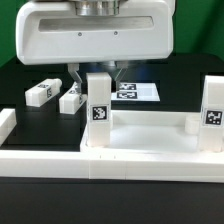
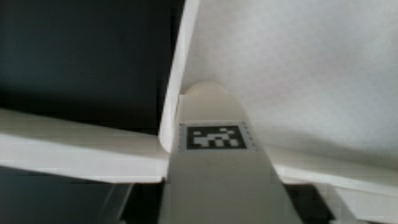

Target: Assemble desk

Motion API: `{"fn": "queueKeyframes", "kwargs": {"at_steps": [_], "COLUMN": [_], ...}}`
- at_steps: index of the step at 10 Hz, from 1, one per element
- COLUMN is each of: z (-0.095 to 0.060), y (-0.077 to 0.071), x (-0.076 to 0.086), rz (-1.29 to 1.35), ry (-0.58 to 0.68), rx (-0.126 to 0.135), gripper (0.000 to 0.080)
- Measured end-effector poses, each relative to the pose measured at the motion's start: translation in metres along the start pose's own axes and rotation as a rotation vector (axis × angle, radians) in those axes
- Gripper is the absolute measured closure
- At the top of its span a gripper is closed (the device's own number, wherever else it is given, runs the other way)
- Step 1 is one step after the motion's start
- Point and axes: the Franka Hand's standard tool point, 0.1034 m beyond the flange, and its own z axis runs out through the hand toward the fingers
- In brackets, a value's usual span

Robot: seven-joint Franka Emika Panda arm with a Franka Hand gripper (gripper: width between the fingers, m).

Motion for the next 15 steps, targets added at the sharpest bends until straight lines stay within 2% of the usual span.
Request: {"fn": "queueKeyframes", "kwargs": {"at_steps": [2, 3, 6, 8, 9, 10, 11, 12, 13, 15], "z": [0.0, 0.0, 0.0, -0.001, 0.0, 0.0, 0.0, 0.0, -0.001, -0.012], "y": [0.002, 0.001, 0.003, 0.003, 0.003, 0.002, 0.003, 0.003, 0.002, -0.019], "x": [-0.001, -0.002, -0.006, -0.006, -0.007, -0.007, -0.007, -0.007, -0.007, -0.026], "rz": [0.265, 0.334, 0.454, 0.49, 0.513, 0.512, 0.51, 0.51, 0.52, 0.624], "ry": [-0.004, -0.009, -0.037, -0.038, -0.039, -0.039, -0.039, -0.039, -0.039, -0.038], "rx": [0.03, 0.03, 0.021, 0.001, 0.001, 0.001, 0.001, 0.001, 0.002, 0.011], "gripper": [0.0509, 0.0509, 0.0502, 0.0501, 0.0455, 0.0455, 0.0272, 0.0188, 0.0188, 0.0152]}}
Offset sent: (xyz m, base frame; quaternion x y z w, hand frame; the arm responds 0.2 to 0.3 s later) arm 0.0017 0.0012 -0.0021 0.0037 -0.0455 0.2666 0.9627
